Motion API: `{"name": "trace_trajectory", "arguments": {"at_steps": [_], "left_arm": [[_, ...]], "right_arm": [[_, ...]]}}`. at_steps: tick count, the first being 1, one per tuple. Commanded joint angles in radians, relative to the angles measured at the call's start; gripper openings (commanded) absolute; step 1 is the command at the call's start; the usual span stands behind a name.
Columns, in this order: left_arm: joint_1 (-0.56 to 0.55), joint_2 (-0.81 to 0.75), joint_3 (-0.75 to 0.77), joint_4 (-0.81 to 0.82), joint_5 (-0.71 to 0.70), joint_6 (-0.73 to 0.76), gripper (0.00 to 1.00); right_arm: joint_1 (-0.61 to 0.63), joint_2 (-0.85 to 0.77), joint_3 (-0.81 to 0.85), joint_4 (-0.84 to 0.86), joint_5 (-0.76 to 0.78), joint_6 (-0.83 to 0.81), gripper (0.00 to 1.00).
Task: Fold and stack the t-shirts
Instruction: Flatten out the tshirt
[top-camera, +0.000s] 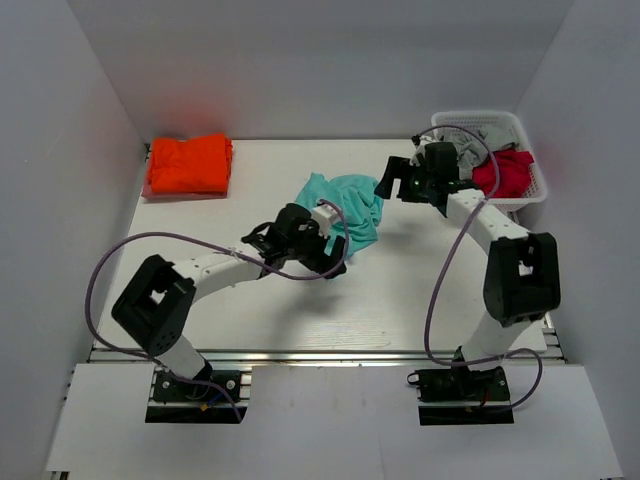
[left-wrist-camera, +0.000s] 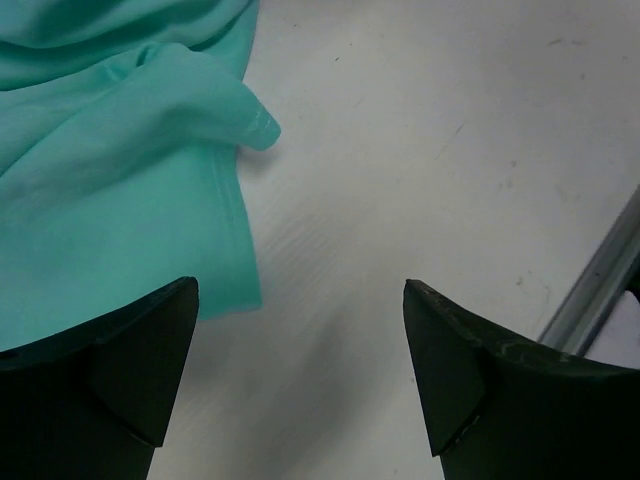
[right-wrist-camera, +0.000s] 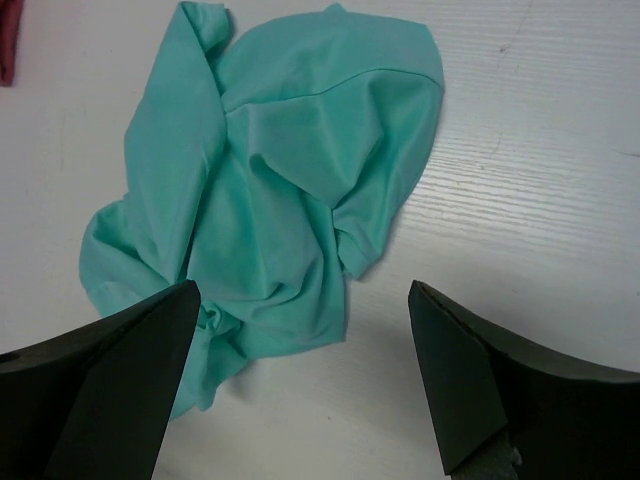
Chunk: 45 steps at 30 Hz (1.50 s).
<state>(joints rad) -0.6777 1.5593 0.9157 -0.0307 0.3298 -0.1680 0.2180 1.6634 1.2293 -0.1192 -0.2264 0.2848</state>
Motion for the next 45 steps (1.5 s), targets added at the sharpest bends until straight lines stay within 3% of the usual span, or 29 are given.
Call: {"name": "trace_trajectory", "arguments": {"at_steps": [1,8,13,15,19,21,22,23,24,25,26,34,37,38,39,41,43,45], "left_arm": [[-0.058,0.086,0.072,-0.087,-0.120,0.041,0.92],[-0.102,0.220,0.153,-0.150,-0.337,0.030,0.87],[-0.102,0.292,0.172,-0.129,-0.359,0.030,0.84],[-0.102,0.312,0.184,-0.129,-0.359,0.030,0.74],[-0.102,0.331,0.206,-0.138,-0.371,0.019,0.31],[-0.102,0.306,0.196,-0.138,-0.380,0.010,0.25],[-0.102,0.295,0.196,-0.138,-0.405,0.010,0.17],[-0.102,0.283,0.196,-0.138,-0.428,-0.004,0.00],[-0.102,0.271,0.196,-0.150,-0.448,-0.013,0.00],[-0.102,0.236,0.196,-0.150,-0.484,-0.013,0.00],[-0.102,0.213,0.184,-0.150,-0.506,-0.013,0.00],[-0.092,-0.117,-0.010,0.026,-0.614,-0.045,0.00],[-0.092,-0.177,-0.043,0.092,-0.505,0.036,0.00],[-0.105,-0.165,-0.023,0.072,-0.493,0.057,0.07],[-0.105,-0.145,0.024,0.022,-0.421,0.068,0.42],[-0.114,-0.057,0.067,-0.017,-0.339,0.090,0.71],[-0.124,0.005,0.119,-0.058,-0.275,0.104,0.92],[-0.147,0.060,0.149,-0.083,-0.259,0.125,1.00]], "right_arm": [[0.029,0.114,0.140,-0.048,-0.014,0.013,0.90],[0.075,0.261,0.246,-0.088,-0.022,-0.012,0.90],[0.110,0.324,0.269,-0.068,-0.157,-0.084,0.90],[0.118,0.344,0.279,-0.066,-0.128,-0.090,0.89],[0.129,0.384,0.297,-0.048,-0.093,-0.095,0.83],[0.136,0.403,0.312,-0.042,-0.094,-0.101,0.80],[0.138,0.413,0.318,-0.037,-0.093,-0.105,0.66],[0.142,0.415,0.317,-0.031,-0.090,-0.105,0.54],[0.146,0.414,0.315,-0.019,-0.088,-0.099,0.36],[0.147,0.406,0.312,-0.011,-0.082,-0.093,0.08],[0.149,0.383,0.308,0.001,-0.074,-0.084,0.01],[0.153,0.127,0.145,0.136,0.045,-0.061,0.00],[0.153,0.050,0.110,0.132,0.081,-0.055,0.00],[0.155,0.039,0.111,0.127,0.070,-0.058,0.00],[0.155,0.032,0.113,0.121,0.064,-0.055,0.00],[0.155,0.032,0.114,0.121,0.044,-0.050,0.00],[0.155,0.036,0.118,0.090,0.018,-0.038,0.00],[0.153,0.047,0.119,0.084,0.010,-0.032,0.00]]}}
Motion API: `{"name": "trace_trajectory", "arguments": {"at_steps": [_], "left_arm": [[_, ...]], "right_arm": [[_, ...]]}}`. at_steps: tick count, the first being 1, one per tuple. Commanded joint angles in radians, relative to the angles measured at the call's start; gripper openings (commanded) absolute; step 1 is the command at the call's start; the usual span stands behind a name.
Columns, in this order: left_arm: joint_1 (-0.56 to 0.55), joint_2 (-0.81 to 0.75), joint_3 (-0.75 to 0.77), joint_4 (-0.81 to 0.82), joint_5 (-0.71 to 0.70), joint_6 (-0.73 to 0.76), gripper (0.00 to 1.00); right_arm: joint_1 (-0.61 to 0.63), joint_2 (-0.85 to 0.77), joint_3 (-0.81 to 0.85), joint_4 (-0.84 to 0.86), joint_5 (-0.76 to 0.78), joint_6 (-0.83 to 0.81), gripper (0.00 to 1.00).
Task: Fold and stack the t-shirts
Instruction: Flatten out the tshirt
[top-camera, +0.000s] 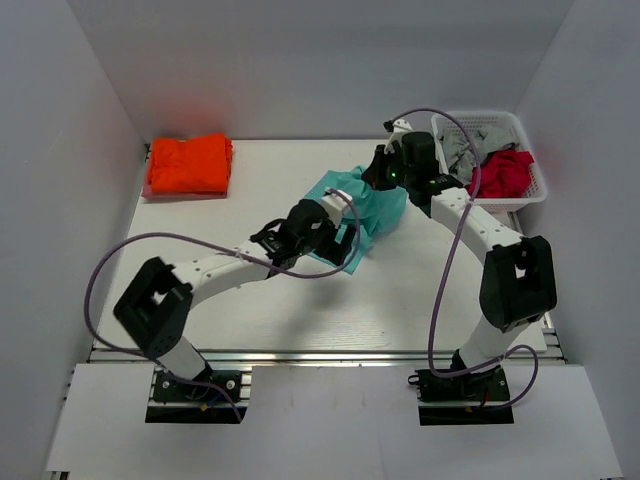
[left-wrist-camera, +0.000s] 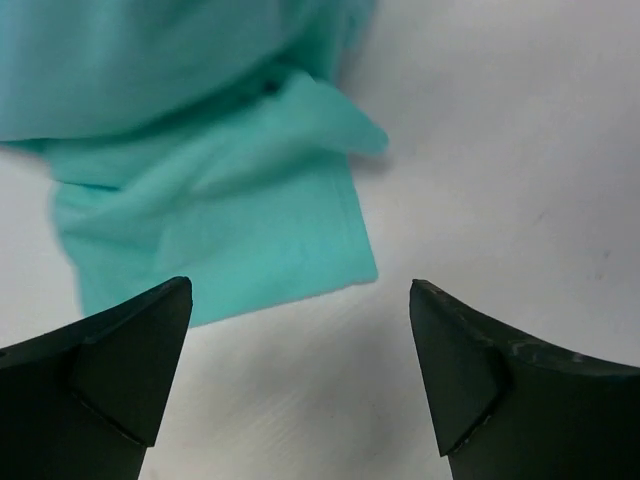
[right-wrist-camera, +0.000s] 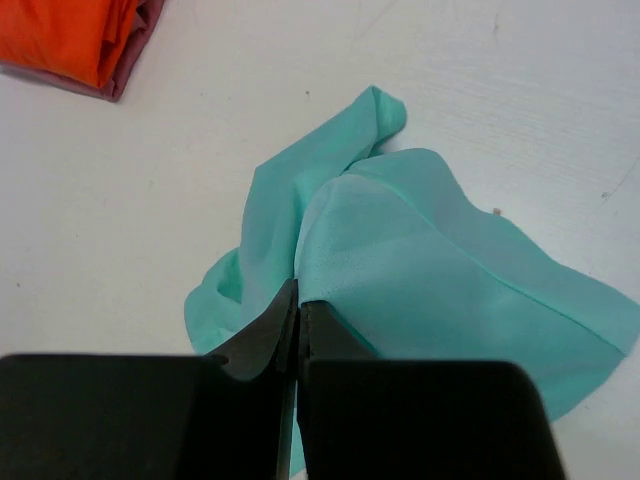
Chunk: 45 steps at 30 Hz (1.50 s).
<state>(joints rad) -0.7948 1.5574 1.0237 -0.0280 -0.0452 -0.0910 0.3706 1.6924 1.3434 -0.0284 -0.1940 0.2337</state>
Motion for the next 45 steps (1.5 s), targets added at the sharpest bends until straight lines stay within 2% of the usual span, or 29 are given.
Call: {"name": "trace_trajectory", "arguments": {"at_steps": [1,10,14,16,19,20,21,23,26,27,28,29,33,34,36,37,41,42,45], "left_arm": [[-0.040,0.105,0.052,-0.085,0.116,0.057,1.00],[-0.115,0.326,0.183,-0.105,0.015,0.037,1.00],[-0.133,0.417,0.259,-0.190,-0.085,0.027,0.96],[-0.133,0.438,0.268,-0.201,-0.085,0.011,0.94],[-0.133,0.449,0.268,-0.201,-0.108,-0.003,0.84],[-0.133,0.458,0.277,-0.201,-0.128,-0.003,0.79],[-0.133,0.458,0.277,-0.220,-0.128,-0.003,0.65],[-0.133,0.467,0.286,-0.233,-0.165,-0.003,0.55],[-0.133,0.467,0.276,-0.254,-0.197,-0.012,0.33],[-0.133,0.467,0.276,-0.254,-0.208,-0.012,0.17],[-0.133,0.467,0.265,-0.265,-0.235,-0.022,0.05],[-0.133,0.467,0.265,-0.265,-0.251,-0.044,0.00],[-0.133,0.371,0.230,-0.265,-0.390,-0.119,0.00],[-0.133,0.342,0.230,-0.274,-0.495,-0.145,0.00],[-0.133,0.226,0.197,-0.259,-0.599,-0.179,0.00],[-0.133,0.178,0.164,-0.241,-0.684,-0.179,0.00],[-0.109,-0.044,0.090,-0.142,-0.780,-0.193,0.00],[-0.109,-0.080,0.081,-0.132,-0.865,-0.181,0.00],[-0.109,-0.172,0.125,-0.159,-0.994,-0.168,0.00]], "right_arm": [[-0.001,0.021,0.005,-0.016,-0.018,0.022,0.00],[-0.010,0.069,0.033,-0.062,0.047,0.044,0.00],[-0.010,0.089,0.051,-0.096,0.021,0.053,0.00],[-0.012,0.093,0.043,-0.094,0.005,0.056,0.00],[-0.013,0.093,0.036,-0.093,0.002,0.059,0.00],[-0.013,0.093,0.034,-0.094,0.007,0.059,0.00],[-0.013,0.093,0.033,-0.094,0.005,0.062,0.00],[-0.021,0.086,0.023,-0.094,0.005,0.065,0.00],[-0.027,0.070,0.016,-0.093,0.005,0.072,0.00],[-0.025,0.061,0.014,-0.094,0.010,0.073,0.00],[-0.028,0.061,0.011,-0.091,0.013,0.078,0.00],[-0.033,0.053,0.005,-0.093,0.013,0.076,0.00],[-0.042,0.006,-0.013,-0.093,0.021,0.069,0.00],[-0.041,0.000,-0.018,-0.093,0.019,0.059,0.00],[-0.038,-0.048,-0.032,-0.094,0.018,0.033,0.00],[-0.038,-0.059,-0.036,-0.096,0.019,0.026,0.00],[-0.041,-0.174,-0.056,-0.126,0.073,-0.020,0.00],[-0.041,-0.192,-0.058,-0.136,0.088,-0.027,0.00],[-0.038,-0.270,-0.053,-0.172,0.155,-0.048,0.00]]}}
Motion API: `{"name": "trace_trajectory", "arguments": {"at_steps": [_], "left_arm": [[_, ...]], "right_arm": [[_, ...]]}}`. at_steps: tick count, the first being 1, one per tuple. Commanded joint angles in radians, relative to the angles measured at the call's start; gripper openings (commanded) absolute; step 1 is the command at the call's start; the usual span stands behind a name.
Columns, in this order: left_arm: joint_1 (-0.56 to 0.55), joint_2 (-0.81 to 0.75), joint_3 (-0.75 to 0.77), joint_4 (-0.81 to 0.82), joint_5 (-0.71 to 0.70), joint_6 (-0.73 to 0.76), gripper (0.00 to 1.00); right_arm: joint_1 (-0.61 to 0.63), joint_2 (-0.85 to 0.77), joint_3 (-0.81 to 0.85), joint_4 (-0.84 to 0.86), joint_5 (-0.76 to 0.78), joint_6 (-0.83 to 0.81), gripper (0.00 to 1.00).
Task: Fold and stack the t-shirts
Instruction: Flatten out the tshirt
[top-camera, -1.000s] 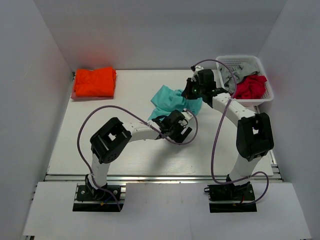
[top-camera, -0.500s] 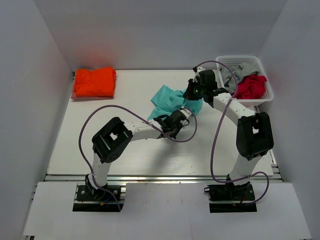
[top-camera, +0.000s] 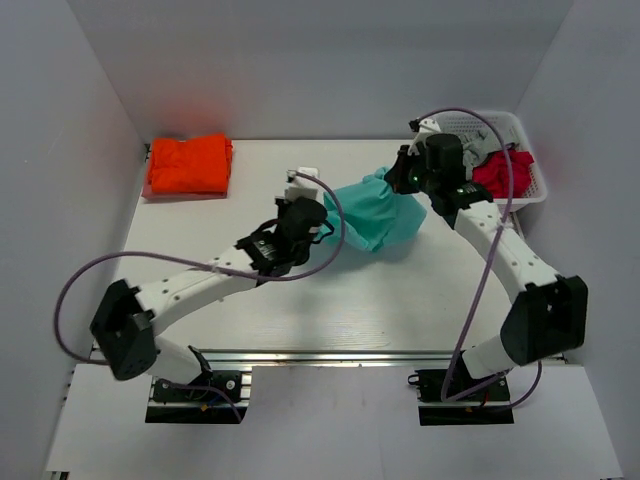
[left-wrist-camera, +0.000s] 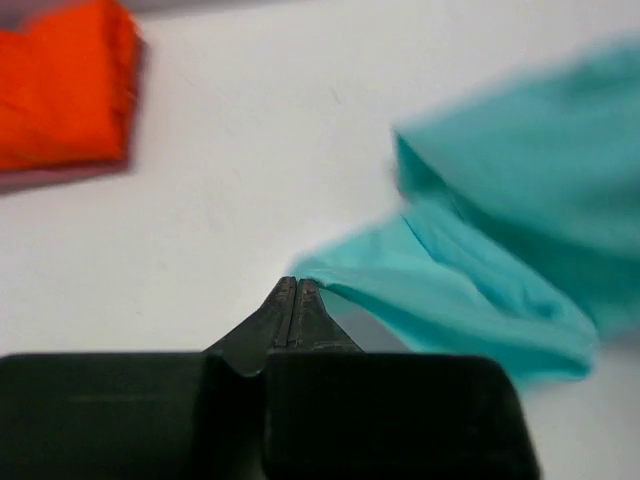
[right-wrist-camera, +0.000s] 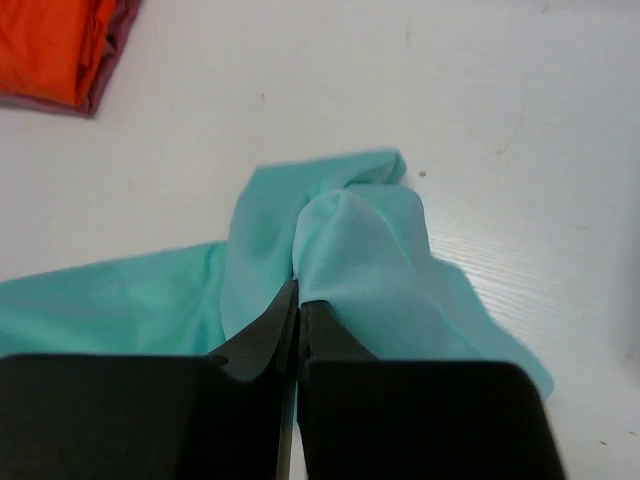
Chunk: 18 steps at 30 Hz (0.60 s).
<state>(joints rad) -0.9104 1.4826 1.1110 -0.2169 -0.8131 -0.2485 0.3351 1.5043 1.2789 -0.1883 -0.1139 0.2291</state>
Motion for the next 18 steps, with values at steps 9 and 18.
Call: {"name": "trace_trajectory", "arguments": {"at_steps": [9,18], "left_arm": [[0.016,-0.297,0.075,0.218,-0.455,0.227,0.00],[0.016,-0.605,0.041,0.390,-0.450,0.405,0.00]], "right_arm": [[-0.005,-0.360,0.027,-0.077,0.198,-0.100,0.00],[0.001,-0.622,0.028,-0.105,0.197,-0.148,0.00]]}}
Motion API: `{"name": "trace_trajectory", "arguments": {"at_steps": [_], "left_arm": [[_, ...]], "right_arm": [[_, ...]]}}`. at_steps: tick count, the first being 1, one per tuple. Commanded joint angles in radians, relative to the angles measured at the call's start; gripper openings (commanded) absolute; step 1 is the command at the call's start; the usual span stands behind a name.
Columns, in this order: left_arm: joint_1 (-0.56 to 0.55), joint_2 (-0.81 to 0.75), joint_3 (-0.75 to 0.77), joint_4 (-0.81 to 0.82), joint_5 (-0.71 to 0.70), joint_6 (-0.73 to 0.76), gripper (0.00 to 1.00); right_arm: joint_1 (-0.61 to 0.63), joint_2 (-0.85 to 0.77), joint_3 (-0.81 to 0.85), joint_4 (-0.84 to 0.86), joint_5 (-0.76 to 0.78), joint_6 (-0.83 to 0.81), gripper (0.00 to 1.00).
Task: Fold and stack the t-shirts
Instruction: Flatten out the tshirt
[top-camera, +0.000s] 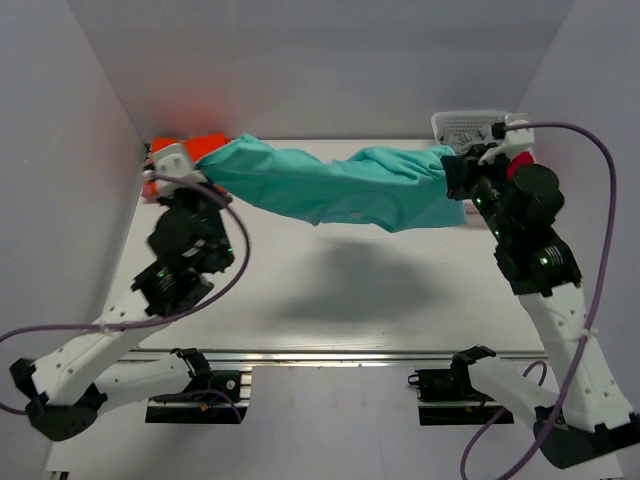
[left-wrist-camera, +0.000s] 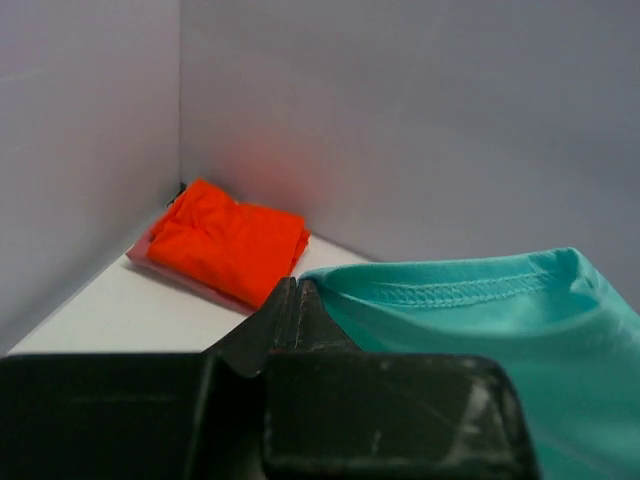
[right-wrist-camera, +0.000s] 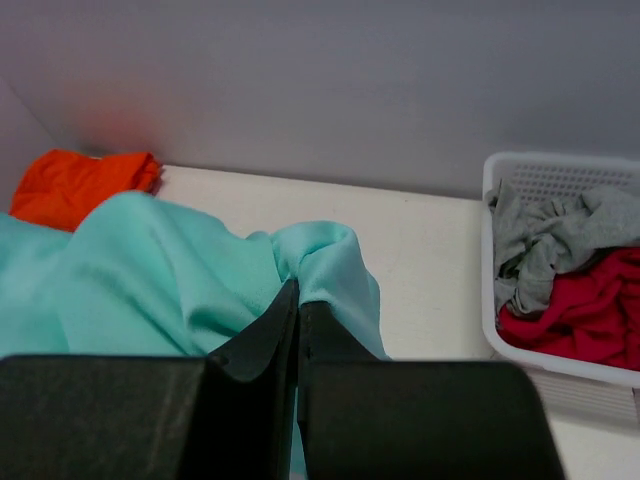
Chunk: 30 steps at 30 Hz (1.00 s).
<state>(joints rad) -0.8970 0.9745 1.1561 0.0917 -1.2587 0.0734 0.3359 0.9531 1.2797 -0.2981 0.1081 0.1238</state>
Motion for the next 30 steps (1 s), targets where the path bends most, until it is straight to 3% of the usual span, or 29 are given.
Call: {"name": "trace_trajectory", "arguments": {"at_steps": [1,4,8,12,18,21,26,29,30], "left_arm": [[0.003,-0.118,-0.004,0.068,0.025,0.083,0.00],[0.003,-0.190,0.005,0.017,0.120,0.063,0.00],[0.003,-0.224,0.005,-0.023,0.133,0.031,0.00],[0.003,-0.202,-0.024,-0.081,0.104,-0.026,0.00],[0.003,-0.070,-0.120,-0.145,-0.016,-0.188,0.00],[0.029,0.062,-0.151,-0.229,-0.030,-0.335,0.00],[0.168,0.329,-0.119,-0.394,0.100,-0.592,0.00],[0.280,0.522,-0.052,-0.405,0.229,-0.607,0.00],[0.344,0.667,0.043,-0.435,0.263,-0.607,0.00]], "right_arm": [[-0.003,-0.085,0.027,0.001,-0.051,-0.058,0.00],[0.000,-0.145,0.020,-0.013,-0.219,-0.061,0.00],[0.000,-0.200,-0.009,-0.010,-0.361,-0.049,0.00],[0.000,-0.205,-0.086,0.014,-0.317,0.016,0.00],[-0.003,-0.082,-0.238,0.071,-0.283,0.126,0.00],[-0.003,0.086,-0.279,0.123,-0.263,0.143,0.00],[-0.006,0.367,-0.192,0.116,-0.113,0.139,0.00],[-0.014,0.628,-0.076,0.076,-0.051,0.117,0.00],[-0.020,0.814,0.051,0.020,-0.045,0.108,0.00]]}}
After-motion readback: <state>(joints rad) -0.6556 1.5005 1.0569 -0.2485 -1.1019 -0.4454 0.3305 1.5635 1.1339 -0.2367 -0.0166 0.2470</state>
